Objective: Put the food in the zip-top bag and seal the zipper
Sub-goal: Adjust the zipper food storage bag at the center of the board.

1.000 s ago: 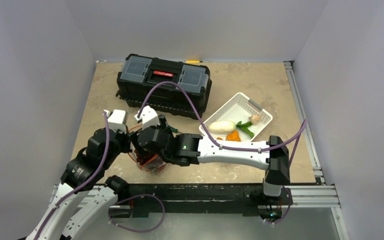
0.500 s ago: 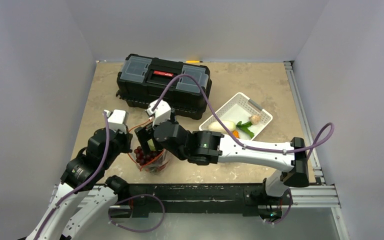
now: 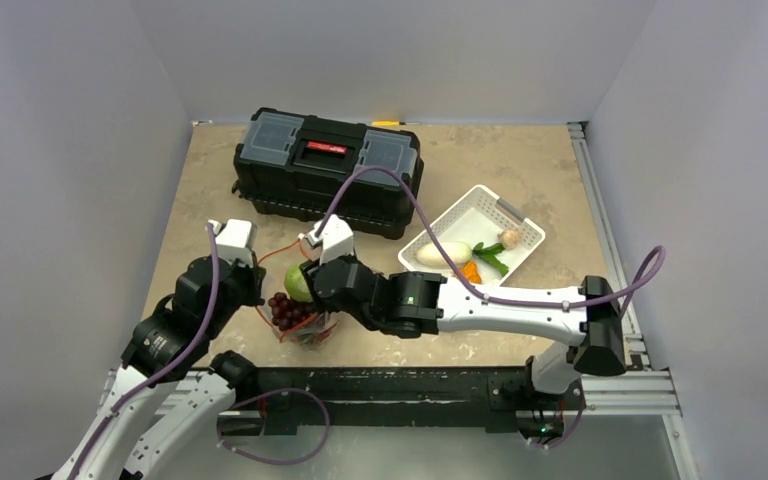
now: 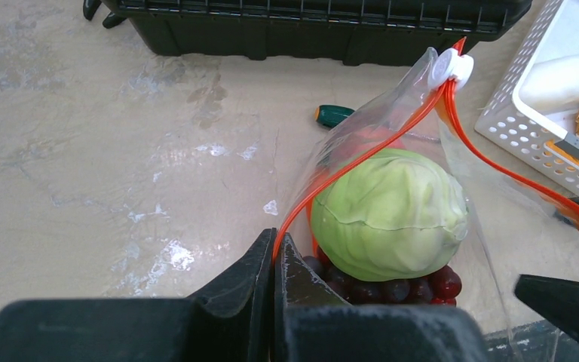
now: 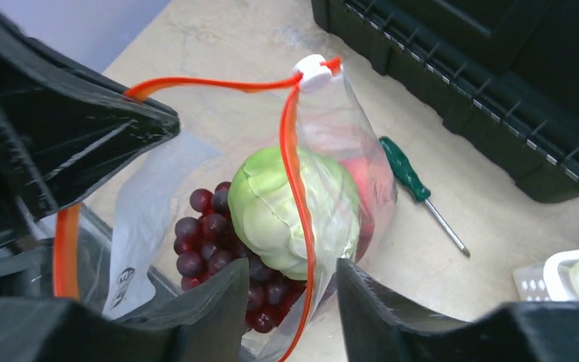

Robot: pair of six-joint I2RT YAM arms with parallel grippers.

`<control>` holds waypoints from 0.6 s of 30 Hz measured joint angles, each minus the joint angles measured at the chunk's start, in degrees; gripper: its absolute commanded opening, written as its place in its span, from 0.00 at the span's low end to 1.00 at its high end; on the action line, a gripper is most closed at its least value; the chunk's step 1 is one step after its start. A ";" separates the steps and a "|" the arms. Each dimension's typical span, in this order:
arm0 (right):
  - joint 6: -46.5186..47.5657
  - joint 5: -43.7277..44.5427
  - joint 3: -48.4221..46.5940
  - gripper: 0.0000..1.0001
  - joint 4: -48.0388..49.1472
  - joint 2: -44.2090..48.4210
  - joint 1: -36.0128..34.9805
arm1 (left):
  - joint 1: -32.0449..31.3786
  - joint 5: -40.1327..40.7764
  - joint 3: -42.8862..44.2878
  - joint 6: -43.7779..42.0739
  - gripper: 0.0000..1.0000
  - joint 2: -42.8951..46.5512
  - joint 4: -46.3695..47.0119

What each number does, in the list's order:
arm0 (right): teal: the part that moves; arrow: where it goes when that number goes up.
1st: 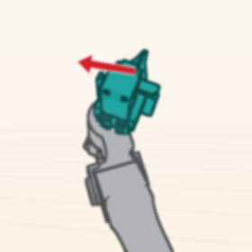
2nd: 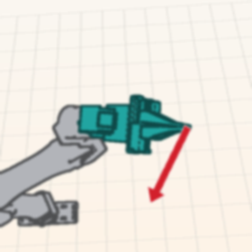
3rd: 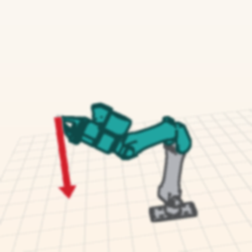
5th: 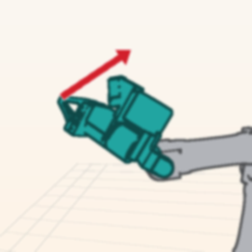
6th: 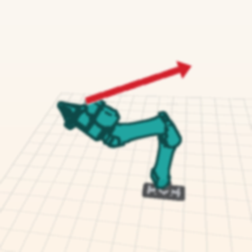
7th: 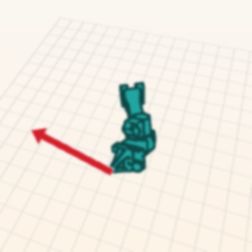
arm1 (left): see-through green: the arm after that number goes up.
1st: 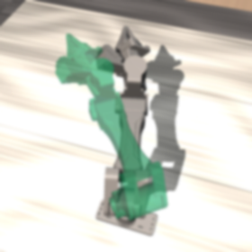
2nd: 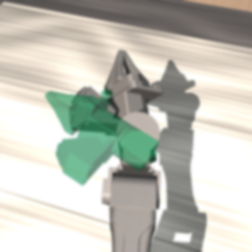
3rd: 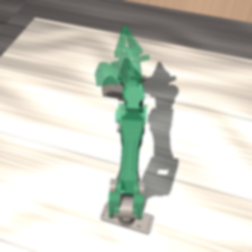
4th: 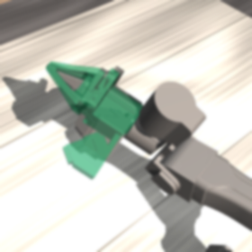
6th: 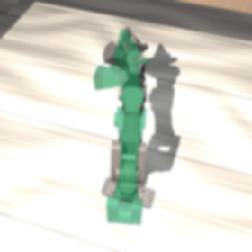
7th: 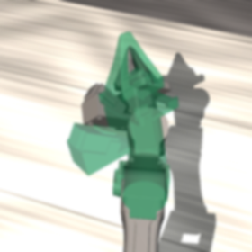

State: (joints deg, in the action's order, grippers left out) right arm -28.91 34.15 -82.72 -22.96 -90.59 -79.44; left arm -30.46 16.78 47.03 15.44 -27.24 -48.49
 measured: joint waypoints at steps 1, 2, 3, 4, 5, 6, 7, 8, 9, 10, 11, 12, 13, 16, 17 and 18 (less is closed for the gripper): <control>0.00 0.28 -0.02 0.23 -0.20 -0.66 0.00 | 0.00 -0.02 0.00 0.00 0.00 0.00 0.00; -0.04 0.68 -0.20 0.17 -0.50 -1.40 0.00 | 0.00 -0.02 0.00 0.00 0.00 0.00 0.00; -0.11 0.76 -0.79 0.10 -1.11 -2.43 -0.02 | 0.00 -0.02 0.00 0.00 0.00 0.00 0.00; 0.00 0.79 -1.44 0.06 -1.38 -3.41 -0.02 | 0.00 -0.02 0.00 0.00 0.00 0.02 0.00; 0.20 0.55 -2.29 0.02 -1.49 -4.57 -0.04 | 0.00 -0.04 0.00 0.00 0.00 0.09 0.00; 0.61 0.02 -3.08 0.00 -1.38 -5.51 -0.07 | 0.00 -0.09 0.00 0.00 0.00 0.22 0.00; 0.96 -0.90 -3.78 0.00 -1.09 -6.01 -0.11 | 0.00 -0.24 0.00 0.00 0.00 0.39 0.00; 1.46 -1.88 -4.35 0.00 -0.33 -6.32 -0.17 | 0.00 -0.52 0.00 -0.02 0.00 0.68 0.02; 1.81 -2.78 -4.68 0.00 0.33 -6.34 -0.20 | 0.00 -0.87 0.00 -0.02 0.00 1.16 0.02; 2.27 -4.37 -5.05 0.00 1.66 -6.29 -0.20 | 0.00 -1.42 -0.02 -0.04 0.00 1.79 0.11; 2.51 -5.70 -5.35 0.00 2.62 -6.27 -0.15 | 0.00 -1.86 -0.02 -0.04 0.00 2.45 0.22; 2.86 -7.41 -5.57 0.00 4.17 -6.29 -0.17 | 0.00 -2.51 -0.11 -0.07 0.00 3.41 0.55; 3.04 -8.81 -5.77 0.00 5.46 -6.29 -0.17 | 0.00 -3.17 -0.24 -0.09 0.00 4.55 1.03; 3.45 -11.21 -6.36 0.01 7.74 -6.40 -0.17 | 0.00 -4.33 -0.96 -0.13 0.00 8.11 1.97; 3.52 -11.23 -6.60 0.06 8.00 -6.51 -0.17 | 0.00 -4.48 -1.03 -0.13 0.00 8.79 2.10; 3.58 -11.21 -6.93 0.11 7.98 -6.69 -0.20 | 0.00 -4.50 -1.03 -0.15 0.00 9.20 2.19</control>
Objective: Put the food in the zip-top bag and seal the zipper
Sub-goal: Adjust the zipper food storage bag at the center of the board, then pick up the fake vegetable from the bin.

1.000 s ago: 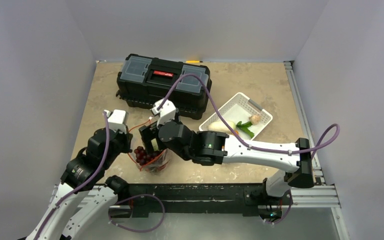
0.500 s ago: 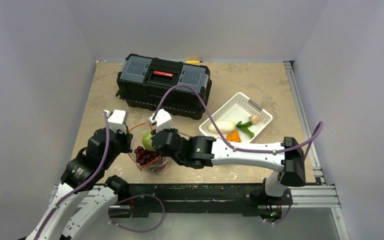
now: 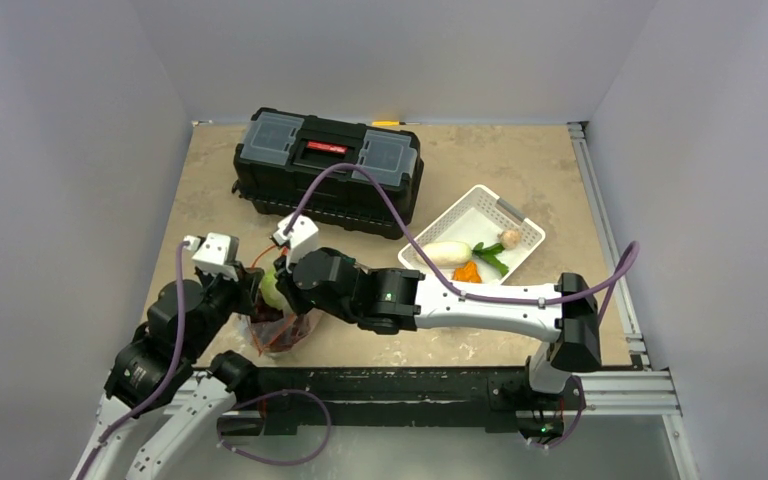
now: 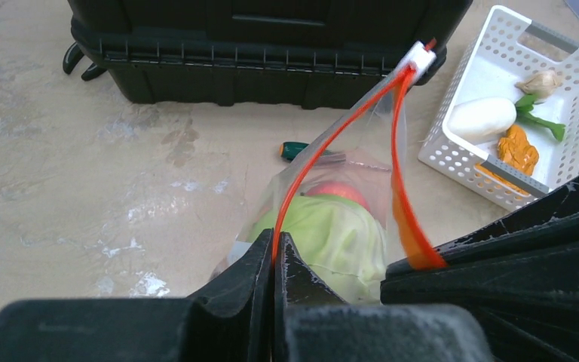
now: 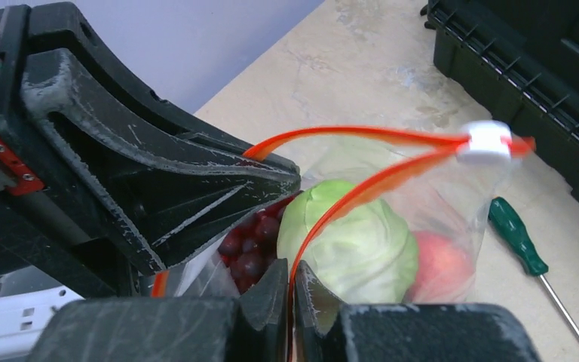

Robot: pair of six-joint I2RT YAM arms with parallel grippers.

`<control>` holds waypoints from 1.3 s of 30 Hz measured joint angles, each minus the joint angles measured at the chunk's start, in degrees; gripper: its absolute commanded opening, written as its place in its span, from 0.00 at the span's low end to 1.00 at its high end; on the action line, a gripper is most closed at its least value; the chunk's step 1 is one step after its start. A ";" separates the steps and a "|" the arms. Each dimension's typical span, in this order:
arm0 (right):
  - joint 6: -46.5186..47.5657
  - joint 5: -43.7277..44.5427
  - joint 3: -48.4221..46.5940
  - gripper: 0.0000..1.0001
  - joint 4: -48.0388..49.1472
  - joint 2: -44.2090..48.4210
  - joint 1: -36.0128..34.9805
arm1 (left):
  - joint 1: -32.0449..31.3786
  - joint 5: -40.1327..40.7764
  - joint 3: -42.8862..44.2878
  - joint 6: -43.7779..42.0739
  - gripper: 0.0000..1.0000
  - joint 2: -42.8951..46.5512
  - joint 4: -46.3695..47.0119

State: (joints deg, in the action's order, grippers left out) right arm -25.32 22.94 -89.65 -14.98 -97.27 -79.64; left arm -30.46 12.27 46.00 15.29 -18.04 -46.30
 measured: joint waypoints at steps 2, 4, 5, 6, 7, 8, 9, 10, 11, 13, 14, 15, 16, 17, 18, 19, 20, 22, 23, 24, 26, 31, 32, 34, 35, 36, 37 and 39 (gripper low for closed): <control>0.17 0.13 -0.61 0.20 0.07 -0.48 -0.07 | 0.00 0.02 0.00 0.02 0.00 0.09 0.37; 0.46 0.48 -0.72 0.30 0.00 -0.63 -0.11 | 0.00 0.11 0.00 0.00 0.00 -0.92 0.26; 0.59 0.83 -0.72 0.36 -0.04 -0.63 -0.13 | 0.00 0.11 0.00 0.02 0.00 -1.57 0.26; 0.81 1.51 -0.72 0.41 0.09 -0.59 -0.15 | 0.00 0.11 0.00 0.02 0.00 -2.54 0.31; 0.94 1.97 -0.72 0.46 0.09 -0.44 -0.20 | 0.00 0.11 0.00 0.02 0.00 -3.45 0.42; 1.11 2.58 -0.63 0.50 0.02 -0.15 -0.20 | 0.00 0.13 0.00 0.04 0.00 -4.28 0.42; 1.25 3.41 -0.39 0.54 -0.04 0.33 -0.20 | 0.00 0.13 0.00 0.04 0.00 -5.09 0.42; 1.44 4.22 0.11 0.56 -0.13 1.14 -0.20 | 0.00 0.15 0.00 0.04 0.00 -5.79 0.42; 1.55 5.09 0.70 0.58 -0.44 2.21 -0.20 | -0.02 0.17 0.00 0.04 0.00 -6.38 0.42; 1.88 7.52 2.58 0.62 -0.98 5.51 -0.20 | -0.04 0.33 0.00 0.04 0.00 -7.02 0.42; 2.05 8.79 3.69 0.63 -1.07 7.50 -0.17 | -0.04 0.37 0.00 0.04 0.00 -7.15 0.42; 2.14 10.10 4.76 0.65 -1.29 9.68 -0.09 | -0.04 0.42 0.00 0.04 0.00 -7.17 0.42; 2.29 11.69 6.19 0.65 -1.29 12.37 0.13 | -0.04 0.42 0.00 0.04 0.00 -7.17 0.42; 2.27 12.87 7.19 0.65 -1.36 14.34 0.39 | -0.04 0.44 0.00 0.04 0.00 -7.17 0.42; 2.25 14.14 8.79 0.65 -1.07 16.85 0.94 | -0.04 0.48 0.00 0.04 0.00 -7.17 0.42; 1.97 15.15 10.62 0.65 -1.03 19.50 1.84 | -0.04 0.52 0.00 0.04 0.00 -7.17 0.42; 1.57 15.78 12.46 0.65 -1.25 21.94 3.23 | -0.04 0.55 0.00 0.04 0.00 -7.17 0.42; -0.09 16.55 16.63 0.65 -1.62 26.67 8.00 | -0.04 0.55 0.00 0.04 0.00 -7.17 0.42; -1.07 16.65 18.97 0.65 -1.73 28.81 10.97 | -0.04 0.55 0.00 0.04 0.00 -7.17 0.42; -2.12 16.68 21.46 0.65 -2.05 30.75 13.90 | -0.04 0.57 0.00 0.04 0.00 -7.17 0.42; -4.09 16.79 25.88 0.65 -3.32 33.79 19.02 | -0.04 0.57 0.00 0.04 0.00 -7.17 0.42; -8.22 15.74 34.10 0.65 -7.54 37.09 27.56 | -0.04 0.57 0.00 0.04 0.00 -7.17 0.39; -8.81 15.52 35.19 0.65 -8.37 36.92 28.76 | -0.04 0.57 0.00 0.04 0.00 -7.19 0.42; -9.68 15.52 36.44 0.65 -9.86 36.46 30.10 | -0.04 0.57 0.00 0.04 0.00 -7.19 0.42; -10.16 15.65 36.76 0.64 -10.84 36.02 30.58 | -0.04 0.57 0.00 0.04 0.00 -7.19 0.42; -10.58 16.02 36.87 0.64 -11.50 35.47 31.04 | -0.04 0.57 0.00 0.04 0.00 -7.19 0.39; -10.95 16.65 37.05 0.63 -11.72 34.84 31.50 | -0.04 0.57 0.00 0.04 0.00 -7.19 0.42; -11.37 17.92 37.66 0.63 -11.74 33.55 32.92 | -0.04 0.57 0.00 0.04 0.00 -7.19 0.42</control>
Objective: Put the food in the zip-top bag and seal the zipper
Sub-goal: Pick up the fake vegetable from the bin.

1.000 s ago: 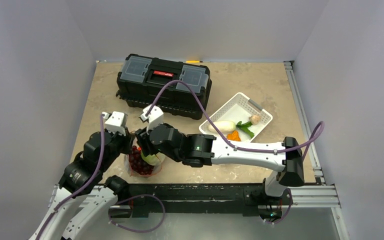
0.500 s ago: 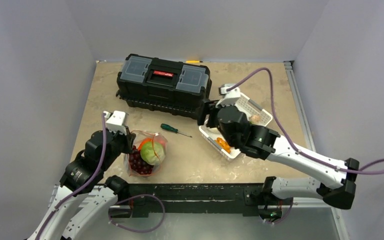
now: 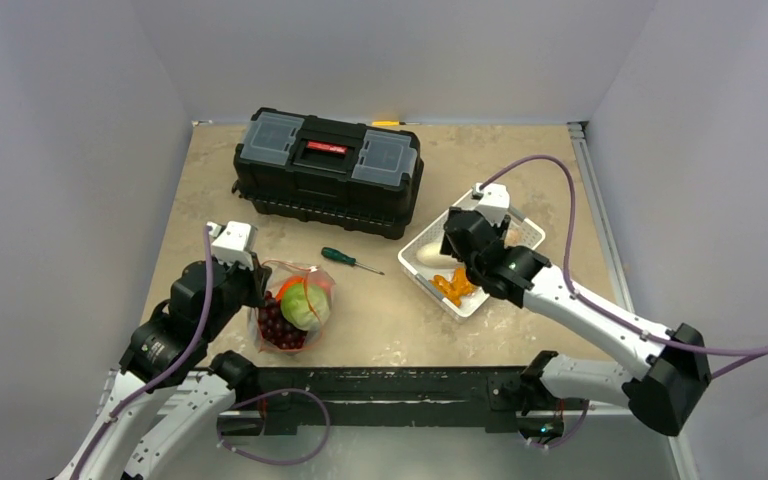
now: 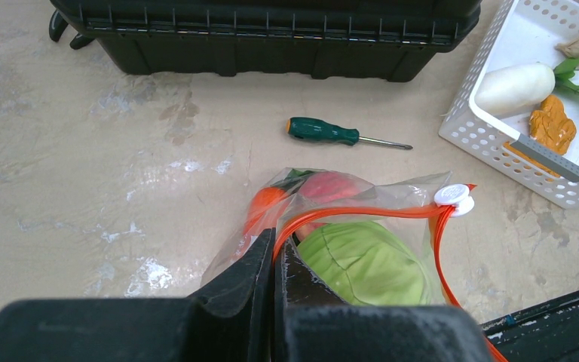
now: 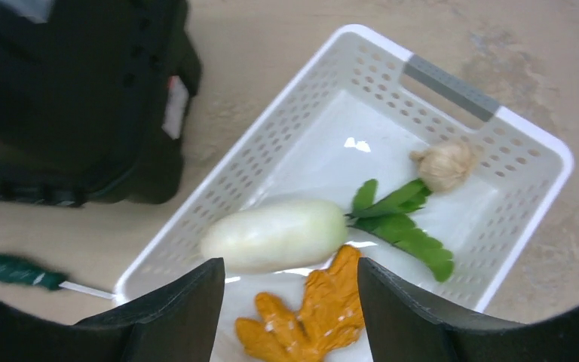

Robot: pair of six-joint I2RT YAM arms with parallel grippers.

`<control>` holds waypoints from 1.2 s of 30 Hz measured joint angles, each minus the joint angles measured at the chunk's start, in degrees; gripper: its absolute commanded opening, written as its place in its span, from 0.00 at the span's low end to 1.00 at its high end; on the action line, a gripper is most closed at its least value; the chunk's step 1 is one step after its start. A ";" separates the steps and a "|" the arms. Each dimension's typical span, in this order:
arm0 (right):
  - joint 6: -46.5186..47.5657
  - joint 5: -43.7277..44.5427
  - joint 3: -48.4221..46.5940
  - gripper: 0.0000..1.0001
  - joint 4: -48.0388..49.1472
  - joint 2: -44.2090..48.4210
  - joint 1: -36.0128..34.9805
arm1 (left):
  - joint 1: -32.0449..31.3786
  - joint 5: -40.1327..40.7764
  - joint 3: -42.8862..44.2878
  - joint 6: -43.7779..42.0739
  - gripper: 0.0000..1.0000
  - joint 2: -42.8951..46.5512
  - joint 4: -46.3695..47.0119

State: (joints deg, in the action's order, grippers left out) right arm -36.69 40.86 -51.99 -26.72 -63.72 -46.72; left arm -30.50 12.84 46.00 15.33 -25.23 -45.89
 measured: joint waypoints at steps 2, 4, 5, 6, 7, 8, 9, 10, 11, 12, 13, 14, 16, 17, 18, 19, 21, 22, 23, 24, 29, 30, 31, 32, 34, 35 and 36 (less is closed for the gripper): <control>0.20 1.03 0.70 0.63 0.02 -2.27 3.52 | 0.00 0.00 0.00 0.00 0.00 0.00 0.00; 0.74 2.58 0.76 0.63 0.15 -5.79 8.37 | 0.00 0.00 0.00 0.00 0.00 0.00 -0.02; 1.31 3.28 0.72 0.63 0.24 -7.98 11.02 | 0.00 0.00 0.00 0.00 0.00 0.00 0.00; 1.90 3.80 0.57 0.64 0.20 -10.16 13.25 | 0.00 0.00 0.00 0.00 0.00 0.00 -0.02; 2.56 4.48 0.31 0.64 0.15 -12.57 15.30 | 0.00 0.00 0.00 0.00 0.00 0.00 0.00; 3.06 4.94 -0.09 0.64 0.13 -14.56 16.65 | 0.00 0.02 0.00 0.00 0.00 -0.02 -0.02; 3.54 5.16 -0.68 0.64 0.04 -16.72 18.03 | 0.00 0.02 0.00 0.00 0.00 -0.02 -0.02; 4.09 5.51 -1.64 0.64 0.07 -19.45 19.45 | 0.00 0.02 0.00 0.00 0.00 -0.02 0.00; 4.39 5.77 -2.32 0.64 0.20 -21.27 20.24 | 0.00 0.04 0.00 0.00 0.00 -0.02 0.00; 4.79 6.05 -3.15 0.64 0.22 -23.26 20.96 | 0.00 0.09 0.00 0.00 0.00 -0.02 0.00; 4.98 6.29 -4.02 0.64 0.31 -25.24 21.53 | 0.00 0.13 0.00 0.00 0.00 -0.02 0.00; 5.31 6.64 -4.87 0.64 0.55 -27.17 21.90 | 0.00 0.24 0.00 0.00 0.00 -0.02 0.00; 5.70 7.80 -6.86 0.64 0.61 -31.10 22.32 | 0.00 0.44 0.00 0.02 0.00 -0.02 -0.02; 5.81 8.28 -8.02 0.64 0.52 -33.22 22.51 | 0.00 0.46 0.00 0.00 0.00 -0.02 -0.02; 5.86 9.01 -9.29 0.64 0.24 -35.28 22.71 | 0.00 0.50 0.00 0.02 0.00 -0.02 -0.02; 5.86 9.53 -10.60 0.64 -0.07 -37.29 22.88 | 0.00 0.48 0.00 0.02 0.00 -0.02 -0.02; 5.79 10.80 -12.72 0.63 -0.85 -40.57 23.23 | 0.00 0.55 0.00 0.02 0.00 -0.02 -0.02; 5.64 11.41 -13.25 0.63 -1.33 -41.46 23.32 | 0.00 0.57 0.00 0.02 0.00 -0.02 -0.02; 5.38 12.35 -13.60 0.63 -2.01 -42.25 23.41 | 0.00 0.61 0.00 0.00 0.00 -0.02 0.00; 5.11 13.00 -13.68 0.63 -2.71 -42.77 23.45 | 0.00 0.63 0.00 0.00 0.00 -0.02 -0.02; 4.11 15.91 -13.68 0.63 -5.53 -43.04 23.54 | 0.00 0.66 0.00 0.00 0.00 -0.02 -0.02; 4.09 16.20 -13.68 0.63 -5.77 -43.04 23.54 | 0.00 0.66 0.00 0.00 0.00 -0.02 -0.02; 4.07 16.35 -13.68 0.63 -5.92 -43.04 23.54 | 0.00 0.66 0.00 0.00 0.00 -0.02 -0.02; 4.07 16.55 -13.68 0.62 -5.95 -43.04 23.54 | 0.00 0.66 0.00 0.00 0.00 -0.02 -0.02; 4.09 16.50 -13.68 0.61 -5.90 -43.12 23.58 | 0.00 0.66 0.00 0.02 0.00 -0.02 -0.02; 4.11 16.44 -13.68 0.60 -5.81 -43.19 23.63 | 0.00 0.66 0.00 0.02 0.00 -0.02 -0.02; 4.09 16.37 -13.68 0.59 -5.75 -43.34 23.67 | 0.00 0.66 0.00 0.02 0.00 -0.02 -0.02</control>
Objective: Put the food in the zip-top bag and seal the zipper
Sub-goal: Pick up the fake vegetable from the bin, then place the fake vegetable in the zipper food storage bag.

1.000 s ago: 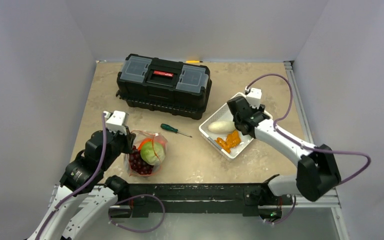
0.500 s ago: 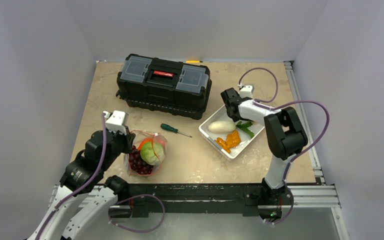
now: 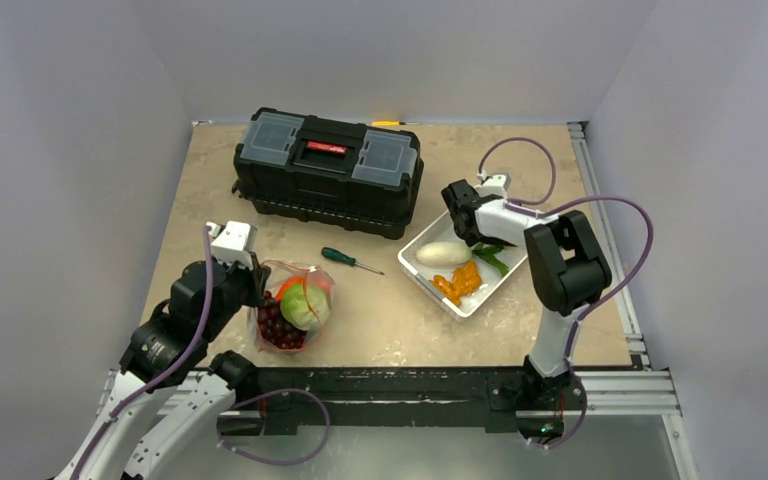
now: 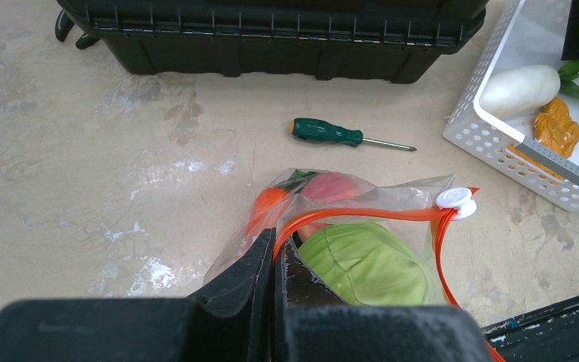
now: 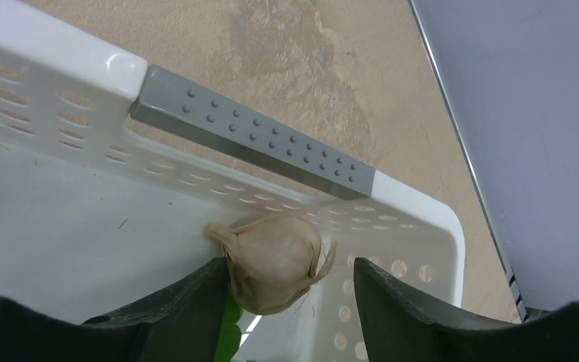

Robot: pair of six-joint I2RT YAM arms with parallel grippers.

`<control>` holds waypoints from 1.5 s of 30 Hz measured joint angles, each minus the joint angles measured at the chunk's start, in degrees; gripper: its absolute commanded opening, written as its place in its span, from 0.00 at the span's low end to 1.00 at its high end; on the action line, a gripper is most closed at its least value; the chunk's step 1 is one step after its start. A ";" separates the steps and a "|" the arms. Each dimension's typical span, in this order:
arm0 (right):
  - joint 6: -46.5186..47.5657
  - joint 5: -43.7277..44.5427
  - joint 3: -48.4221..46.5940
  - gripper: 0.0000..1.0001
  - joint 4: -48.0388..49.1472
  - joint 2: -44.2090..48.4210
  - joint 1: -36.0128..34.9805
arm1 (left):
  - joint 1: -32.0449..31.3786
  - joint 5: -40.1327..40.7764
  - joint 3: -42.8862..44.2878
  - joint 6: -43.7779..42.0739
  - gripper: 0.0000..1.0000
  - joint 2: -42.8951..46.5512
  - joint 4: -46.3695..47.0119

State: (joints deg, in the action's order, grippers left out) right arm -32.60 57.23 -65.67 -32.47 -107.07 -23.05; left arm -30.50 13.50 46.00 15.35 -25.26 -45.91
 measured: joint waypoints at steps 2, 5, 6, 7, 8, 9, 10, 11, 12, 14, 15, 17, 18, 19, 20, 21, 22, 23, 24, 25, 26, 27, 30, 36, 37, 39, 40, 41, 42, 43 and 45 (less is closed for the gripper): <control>0.00 -0.28 -0.04 0.55 0.09 -0.70 0.17 | 0.00 0.00 0.00 0.00 0.00 0.00 0.02; -0.07 -1.01 -0.11 0.45 0.09 -2.47 0.31 | 0.00 0.00 0.00 0.00 0.00 0.07 0.00; -0.13 -1.25 -0.11 0.37 0.02 -2.97 0.31 | 0.00 0.00 0.00 0.00 0.00 0.11 0.00; -0.20 -1.16 -0.13 0.30 -0.02 -3.30 0.31 | 0.00 0.00 0.00 -0.02 0.00 0.15 0.00; -0.04 -1.11 -0.22 0.22 -0.15 -3.37 0.31 | 0.00 0.00 0.00 -0.02 0.00 0.15 0.00; -0.07 -1.22 -0.33 0.15 -0.33 -3.21 0.31 | 0.00 0.00 0.00 -0.02 0.00 0.15 0.00; -0.15 -1.27 -0.35 0.12 -0.28 -2.97 0.28 | 0.00 -0.02 0.00 0.00 0.00 0.15 0.00; 0.09 -1.27 -0.35 0.11 -0.31 -2.62 0.22 | 0.00 -0.02 0.00 0.00 0.00 0.15 0.00; 0.26 -1.31 -0.17 0.09 0.04 -1.95 0.00 | 0.00 -0.02 0.00 -0.02 0.00 0.15 0.00; 0.63 -1.29 0.81 0.07 1.38 0.85 -0.57 | 0.00 -0.02 0.00 -0.02 0.00 0.15 0.00; 1.25 -1.33 1.55 0.07 2.32 2.86 -0.87 | 0.00 -0.02 0.00 -0.02 0.00 0.13 0.00; 2.71 -1.73 3.63 0.07 5.01 8.09 -1.79 | 0.00 -0.04 0.00 -0.02 0.00 0.11 0.00; 3.43 -2.32 4.72 0.07 6.60 10.91 -2.21 | 0.00 -0.04 0.00 0.00 0.00 0.11 0.00; 4.13 -3.13 5.70 0.07 8.09 13.44 -2.49 | 0.00 -0.04 0.00 -0.02 0.00 0.11 0.00; 4.85 -4.31 6.99 0.08 10.08 16.48 -2.82 | 0.00 -0.04 0.00 -0.02 0.00 0.09 0.00; 5.51 -5.84 8.17 0.07 11.82 19.28 -2.99 | 0.00 -0.04 0.00 -0.02 0.00 0.09 0.00; 6.12 -7.54 9.27 0.07 13.62 21.84 -3.10 | 0.00 -0.04 0.00 -0.02 0.00 0.04 0.00; 6.69 -9.44 10.27 0.07 15.32 24.09 -3.10 | 0.00 -0.04 0.00 -0.02 0.00 0.02 0.00; 7.21 -11.26 11.13 0.07 16.76 25.88 -3.10 | 0.00 -0.04 0.00 -0.02 0.00 -0.07 0.00; 7.74 -13.42 11.93 0.07 18.03 27.36 -3.08 | 0.00 -0.04 0.00 -0.02 0.00 -0.15 0.00; 8.20 -15.67 12.72 0.07 19.19 28.63 -3.06 | 0.00 -0.04 0.00 -0.02 0.00 -0.22 0.00; 8.46 -18.05 13.46 0.07 20.11 29.75 -3.04 | 0.00 -0.04 0.00 -0.02 0.00 -0.31 0.00; 8.98 -25.03 15.26 0.06 21.51 32.81 -3.04 | 0.00 -0.04 0.00 -0.02 0.00 -0.52 0.00; 9.35 -50.34 19.30 0.06 29.11 44.68 -3.08 | 0.00 -0.02 0.00 -0.02 0.00 -0.90 0.02; 9.01 -55.63 19.26 0.06 31.56 45.55 -3.34 | 0.00 -0.02 0.00 -0.02 0.00 -0.90 0.02; 8.13 -63.52 18.40 0.06 34.75 45.46 -4.98 | 0.00 -0.02 0.00 -0.02 0.00 -0.94 0.00; 7.82 -66.99 17.59 0.06 35.93 44.65 -6.84 | 0.00 -0.02 0.00 -0.02 0.00 -0.94 0.00; 7.72 -70.10 16.46 0.07 36.79 43.45 -9.68 | 0.00 -0.02 0.00 -0.02 0.00 -0.94 0.02; 7.78 -72.59 15.15 0.06 37.24 42.01 -12.96 | 0.00 -0.02 0.00 -0.02 0.00 -0.94 0.00; 8.04 -74.69 13.49 0.07 37.11 40.37 -16.74 | 0.00 -0.02 0.00 -0.02 0.00 -0.94 0.00; 9.03 -77.57 9.09 0.07 36.30 36.57 -24.87 | 0.00 -0.02 0.00 -0.02 0.00 -0.94 0.00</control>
State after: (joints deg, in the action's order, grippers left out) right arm -23.57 -20.34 -56.58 3.84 -70.50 -47.92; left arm -30.50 13.47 46.00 15.33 -26.20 -45.91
